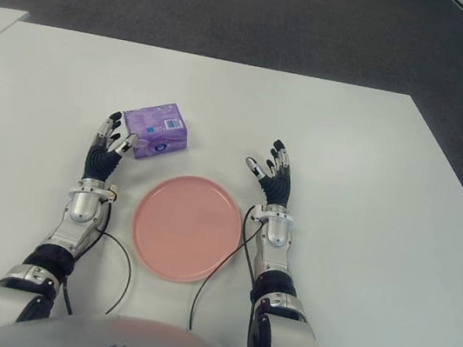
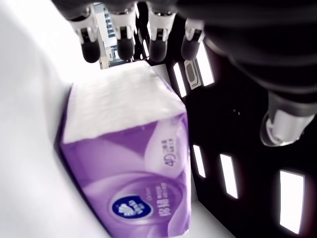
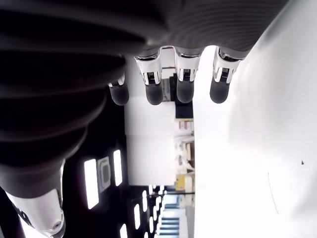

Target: Put the tissue paper into the plate.

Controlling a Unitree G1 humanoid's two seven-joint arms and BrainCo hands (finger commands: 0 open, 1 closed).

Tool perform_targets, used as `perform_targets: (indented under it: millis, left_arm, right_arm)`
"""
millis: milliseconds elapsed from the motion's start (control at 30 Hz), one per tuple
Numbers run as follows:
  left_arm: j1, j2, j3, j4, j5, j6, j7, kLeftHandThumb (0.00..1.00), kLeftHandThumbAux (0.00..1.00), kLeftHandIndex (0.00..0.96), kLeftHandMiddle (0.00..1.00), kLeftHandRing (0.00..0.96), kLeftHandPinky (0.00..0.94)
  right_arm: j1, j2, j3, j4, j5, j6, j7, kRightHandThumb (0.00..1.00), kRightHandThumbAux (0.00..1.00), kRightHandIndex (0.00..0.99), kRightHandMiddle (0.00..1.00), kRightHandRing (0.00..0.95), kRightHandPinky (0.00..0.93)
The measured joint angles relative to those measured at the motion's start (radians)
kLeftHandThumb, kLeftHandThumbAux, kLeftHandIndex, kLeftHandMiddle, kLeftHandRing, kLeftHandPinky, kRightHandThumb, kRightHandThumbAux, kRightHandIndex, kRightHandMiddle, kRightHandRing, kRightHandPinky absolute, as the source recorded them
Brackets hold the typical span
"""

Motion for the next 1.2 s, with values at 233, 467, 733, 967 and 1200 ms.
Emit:
perform_targets:
  millis: [233, 467, 733, 967, 1200]
  left_arm:
    - [-0.001, 0.000, -0.001, 0.004, 0.006, -0.010, 0.008, 0.000, 0.438, 0.000, 0.000, 0.000, 0.000]
    - [0.041, 0.025, 0.011, -0.193, 0.022, 0.022, 0.009, 0.000, 0.495, 0.000, 0.000, 0.000, 0.000]
    - [0.053, 0.133, 0.079, -0.500, 0.171, 0.098, 0.065, 0.009, 0.525, 0.000, 0.000, 0.000, 0.000]
    - [0.023, 0.224, 0.113, -0.547, 0.294, 0.075, 0.166, 0.014, 0.529, 0.000, 0.000, 0.000, 0.000]
    - [-0.090, 0.286, 0.110, -0.475, 0.322, 0.067, 0.197, 0.035, 0.507, 0.000, 0.000, 0.000, 0.000]
  right_arm:
    - [0.000, 0.000, 0.000, 0.000, 0.000, 0.000, 0.000, 0.021, 0.676, 0.000, 0.000, 0.000, 0.004]
    - [-0.008, 0.000, 0.000, 0.009, 0.000, 0.000, -0.001, 0.010, 0.683, 0.000, 0.000, 0.000, 0.000]
    - [-0.025, -0.001, 0.000, 0.034, 0.000, 0.000, 0.000, 0.012, 0.681, 0.000, 0.000, 0.000, 0.000]
    - [-0.043, -0.004, -0.004, 0.062, 0.005, 0.001, 0.002, 0.023, 0.679, 0.000, 0.000, 0.000, 0.004]
    - [-0.057, -0.004, -0.010, 0.083, 0.009, 0.000, 0.009, 0.041, 0.677, 0.000, 0.000, 0.000, 0.006]
